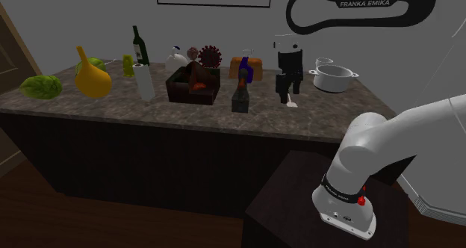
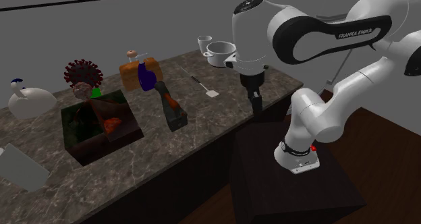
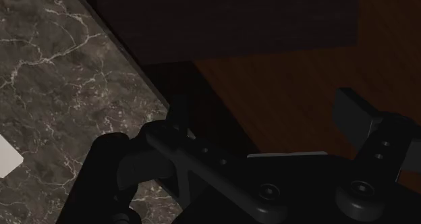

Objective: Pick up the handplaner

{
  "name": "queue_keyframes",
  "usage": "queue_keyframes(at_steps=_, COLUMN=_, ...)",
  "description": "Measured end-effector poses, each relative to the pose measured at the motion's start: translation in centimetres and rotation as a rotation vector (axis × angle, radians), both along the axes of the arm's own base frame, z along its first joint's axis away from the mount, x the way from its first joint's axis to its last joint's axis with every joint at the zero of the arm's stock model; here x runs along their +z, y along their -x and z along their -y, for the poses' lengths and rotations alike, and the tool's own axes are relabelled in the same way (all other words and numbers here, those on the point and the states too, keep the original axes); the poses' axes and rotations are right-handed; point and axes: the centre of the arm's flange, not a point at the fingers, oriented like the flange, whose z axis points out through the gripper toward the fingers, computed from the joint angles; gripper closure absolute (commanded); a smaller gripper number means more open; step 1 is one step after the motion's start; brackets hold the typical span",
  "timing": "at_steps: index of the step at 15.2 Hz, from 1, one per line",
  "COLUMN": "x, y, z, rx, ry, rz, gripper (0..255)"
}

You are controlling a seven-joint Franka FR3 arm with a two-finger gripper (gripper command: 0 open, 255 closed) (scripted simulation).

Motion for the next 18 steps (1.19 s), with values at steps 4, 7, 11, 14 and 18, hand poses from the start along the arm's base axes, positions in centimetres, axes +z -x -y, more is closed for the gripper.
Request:
queue_keyframes(at_steps=4, x=-0.7, y=-2.5, z=0.2, rx=-0.058, ry=0.004, rz=0.007, gripper=0)
queue_keyframes(at_steps=7, x=-1.6, y=-6.0, z=1.4, rx=-0.139, ry=0.010, rz=0.019, gripper=0)
queue_keyframes(at_steps=11, x=-2.5, y=-10.6, z=2.6, rx=-0.250, ry=0.017, rz=0.036, gripper=0)
queue_keyframes(at_steps=14, x=-3.5, y=-14.1, z=4.0, rx=-0.335, ry=0.022, rz=0.047, gripper=0)
queue_keyframes(at_steps=18, x=-4.5, y=-18.3, z=6.9, rx=-0.447, ry=0.030, rz=0.065, gripper=0)
